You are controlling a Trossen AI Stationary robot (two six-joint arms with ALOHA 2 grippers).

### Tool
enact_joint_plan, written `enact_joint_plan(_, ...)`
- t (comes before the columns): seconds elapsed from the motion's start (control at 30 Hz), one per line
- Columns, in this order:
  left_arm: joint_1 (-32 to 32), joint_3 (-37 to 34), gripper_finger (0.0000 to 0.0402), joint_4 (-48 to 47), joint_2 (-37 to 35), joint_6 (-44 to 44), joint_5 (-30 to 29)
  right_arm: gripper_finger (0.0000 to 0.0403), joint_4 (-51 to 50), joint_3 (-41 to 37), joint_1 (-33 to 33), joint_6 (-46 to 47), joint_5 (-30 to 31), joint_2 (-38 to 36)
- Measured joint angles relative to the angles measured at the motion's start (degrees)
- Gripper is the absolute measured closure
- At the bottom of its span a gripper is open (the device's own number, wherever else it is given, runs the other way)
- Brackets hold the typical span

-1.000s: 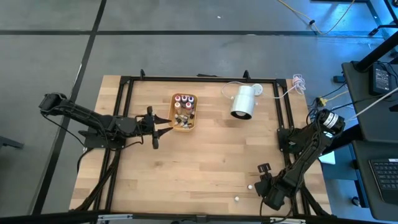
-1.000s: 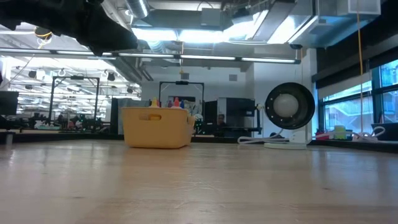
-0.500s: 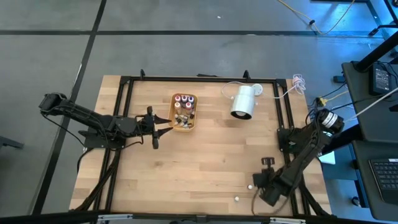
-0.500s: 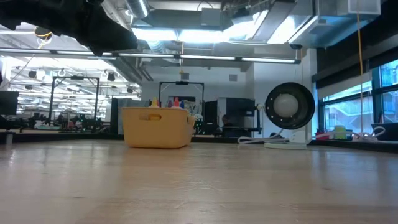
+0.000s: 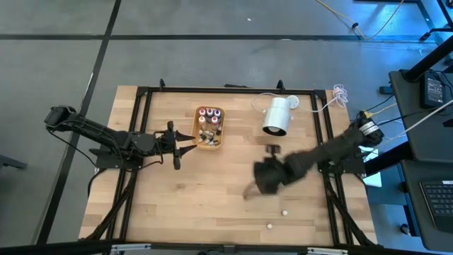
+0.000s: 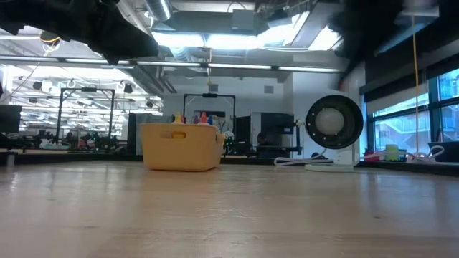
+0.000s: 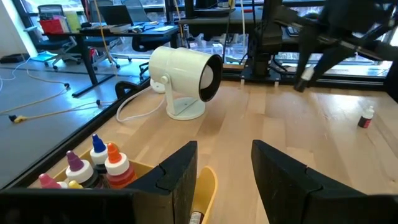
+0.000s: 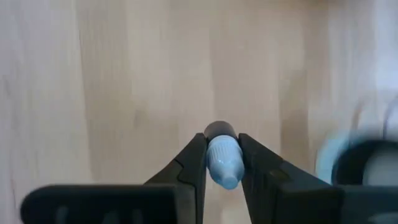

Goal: Pick & Place food coloring
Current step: Put the top small red food coloring bottle into the yellow bin

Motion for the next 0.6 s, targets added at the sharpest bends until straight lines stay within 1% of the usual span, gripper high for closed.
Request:
enact_joint_plan(0.07, 0.0, 0.0, 0.0254, 0.0, 0.0, -0.8, 0.0, 0.0326, 5.8, 1.7, -4.8, -6.7, -1.7, 0.0)
enact_joint_plan(0.13, 0.0, 0.0, 0.0254, 0.0, 0.0, -1.4, 0.0, 0.0326, 11.9, 2.7, -9.4, -13.8, -5.2, 0.3)
enact_joint_plan(0.2, 0.0, 0.0, 0.0254, 0.0, 0.0, -1.4, 0.0, 0.0326, 17.8, 3.4, -13.1, -20.3, -8.7, 1.3)
enact_joint_plan(0.27, 0.0, 0.0, 0.0254, 0.0, 0.0, -1.4, 0.0, 0.0326, 21.0, 4.6, -16.0, -25.0, -11.0, 3.4)
enact_joint_plan(0.4, 0.0, 0.0, 0.0254, 0.0, 0.0, -1.5, 0.3, 0.0326, 21.7, 9.3, -19.2, -28.7, -12.7, 10.1)
enact_joint_plan(0.43, 0.0, 0.0, 0.0254, 0.0, 0.0, -1.5, 0.3, 0.0326, 21.5, 10.6, -19.6, -29.1, -13.8, 12.1)
enact_joint_plan(0.53, 0.0, 0.0, 0.0254, 0.0, 0.0, -1.5, 0.4, 0.0326, 21.0, 14.1, -20.5, -30.2, -19.7, 17.5)
enact_joint_plan(0.6, 0.0, 0.0, 0.0254, 0.0, 0.0, -1.5, 0.4, 0.0326, 19.7, 16.6, -20.6, -30.2, -21.4, 20.8)
